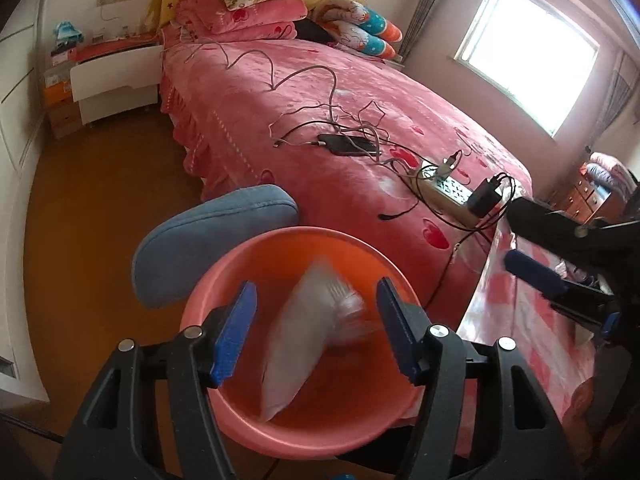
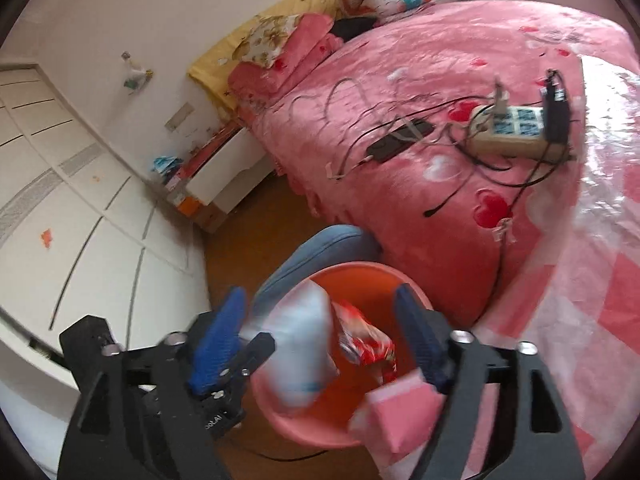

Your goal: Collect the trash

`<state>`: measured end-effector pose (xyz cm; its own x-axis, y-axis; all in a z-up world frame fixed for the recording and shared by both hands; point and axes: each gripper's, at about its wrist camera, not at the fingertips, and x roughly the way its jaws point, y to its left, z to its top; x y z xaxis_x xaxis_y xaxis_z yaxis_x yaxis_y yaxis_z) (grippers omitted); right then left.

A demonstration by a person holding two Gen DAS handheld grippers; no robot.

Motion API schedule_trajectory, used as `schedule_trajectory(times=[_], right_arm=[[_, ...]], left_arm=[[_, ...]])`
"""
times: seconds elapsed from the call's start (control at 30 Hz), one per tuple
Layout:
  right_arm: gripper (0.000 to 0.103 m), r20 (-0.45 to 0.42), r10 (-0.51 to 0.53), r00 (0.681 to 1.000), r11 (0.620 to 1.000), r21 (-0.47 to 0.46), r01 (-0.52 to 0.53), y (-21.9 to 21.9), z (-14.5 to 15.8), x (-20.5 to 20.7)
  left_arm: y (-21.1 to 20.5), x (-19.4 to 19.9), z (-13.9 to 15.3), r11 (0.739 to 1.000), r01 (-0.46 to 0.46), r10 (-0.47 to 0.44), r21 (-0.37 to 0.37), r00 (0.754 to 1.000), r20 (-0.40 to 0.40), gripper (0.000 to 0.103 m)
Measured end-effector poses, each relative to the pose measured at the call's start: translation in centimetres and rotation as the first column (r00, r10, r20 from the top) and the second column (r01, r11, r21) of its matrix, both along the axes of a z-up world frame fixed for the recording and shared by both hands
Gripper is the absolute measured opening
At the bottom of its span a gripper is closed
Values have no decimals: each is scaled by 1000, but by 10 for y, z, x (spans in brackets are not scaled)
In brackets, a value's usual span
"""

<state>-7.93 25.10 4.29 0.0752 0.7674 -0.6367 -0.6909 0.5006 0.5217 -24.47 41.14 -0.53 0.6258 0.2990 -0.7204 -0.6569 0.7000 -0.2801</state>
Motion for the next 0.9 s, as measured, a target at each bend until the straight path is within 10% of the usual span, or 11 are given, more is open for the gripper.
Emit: schedule_trajectory(times=[0.33,0.9], right_arm=[[91,111,-179,978,984,14,179,-68,11,10],[93,209,-409,888,912,69,404,-185,4,30]], left_arm=[[-24,3,14,995,63,-69,77,994,80,79],[-112,49,42,940,301,-298,158,954,-43,79]])
